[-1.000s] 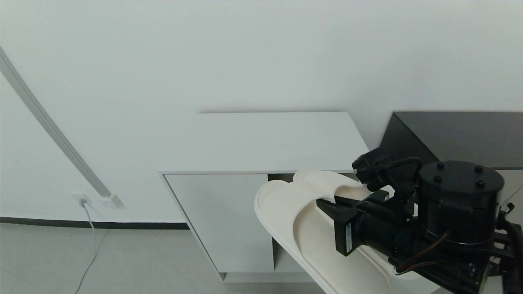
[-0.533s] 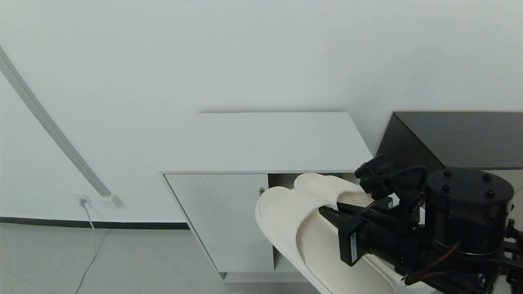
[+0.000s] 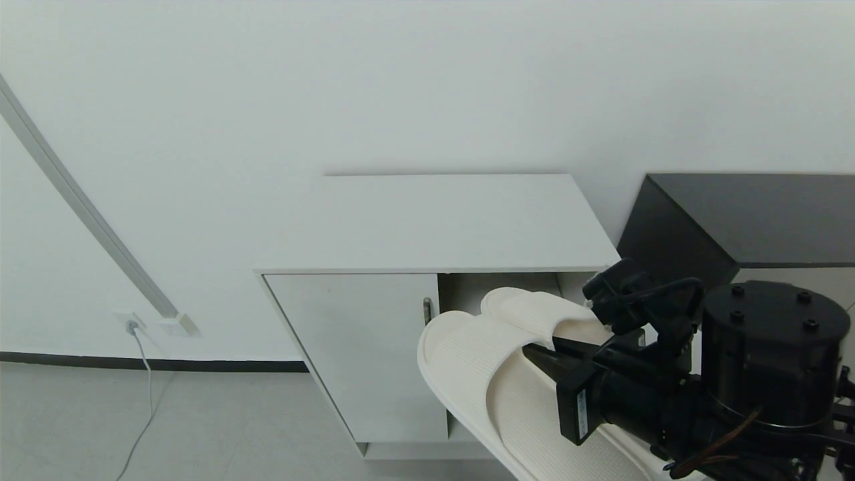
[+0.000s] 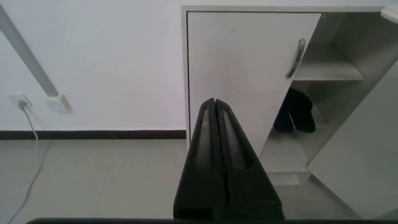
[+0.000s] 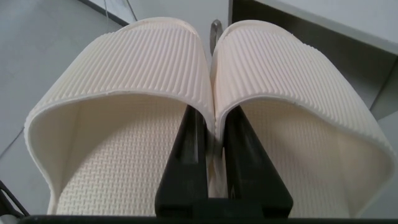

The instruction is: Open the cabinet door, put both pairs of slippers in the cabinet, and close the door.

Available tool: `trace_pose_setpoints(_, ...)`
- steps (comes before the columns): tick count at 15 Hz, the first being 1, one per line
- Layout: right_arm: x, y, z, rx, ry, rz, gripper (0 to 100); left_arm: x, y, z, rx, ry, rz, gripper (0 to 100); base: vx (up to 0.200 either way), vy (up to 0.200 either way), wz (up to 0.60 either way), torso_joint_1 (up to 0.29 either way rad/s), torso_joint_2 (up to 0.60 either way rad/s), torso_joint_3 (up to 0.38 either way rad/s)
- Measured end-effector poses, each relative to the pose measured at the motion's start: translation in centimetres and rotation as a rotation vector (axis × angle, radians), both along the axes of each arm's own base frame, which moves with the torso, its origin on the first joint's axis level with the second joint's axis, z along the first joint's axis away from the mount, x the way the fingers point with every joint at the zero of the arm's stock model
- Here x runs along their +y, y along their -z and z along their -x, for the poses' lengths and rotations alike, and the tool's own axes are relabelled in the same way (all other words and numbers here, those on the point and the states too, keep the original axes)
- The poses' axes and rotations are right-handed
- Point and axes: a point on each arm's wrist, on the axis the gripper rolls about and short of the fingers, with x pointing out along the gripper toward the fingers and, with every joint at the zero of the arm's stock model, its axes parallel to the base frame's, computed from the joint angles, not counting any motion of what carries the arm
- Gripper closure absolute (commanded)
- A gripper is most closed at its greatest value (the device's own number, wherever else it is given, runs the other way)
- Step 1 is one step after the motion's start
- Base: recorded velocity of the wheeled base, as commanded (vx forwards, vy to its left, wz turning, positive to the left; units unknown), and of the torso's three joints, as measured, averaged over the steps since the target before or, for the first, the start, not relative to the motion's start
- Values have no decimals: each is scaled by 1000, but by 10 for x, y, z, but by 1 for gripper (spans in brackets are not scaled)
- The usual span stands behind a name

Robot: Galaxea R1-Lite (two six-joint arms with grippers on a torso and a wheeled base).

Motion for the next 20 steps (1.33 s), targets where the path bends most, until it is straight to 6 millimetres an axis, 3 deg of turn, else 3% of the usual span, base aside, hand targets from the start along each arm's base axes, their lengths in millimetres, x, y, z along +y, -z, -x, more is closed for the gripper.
trace_pose_setpoints(20, 1, 4, -1, 9, -2, 13, 100, 0, 0, 0, 0, 1, 1, 100, 0, 0, 0, -192, 515, 318)
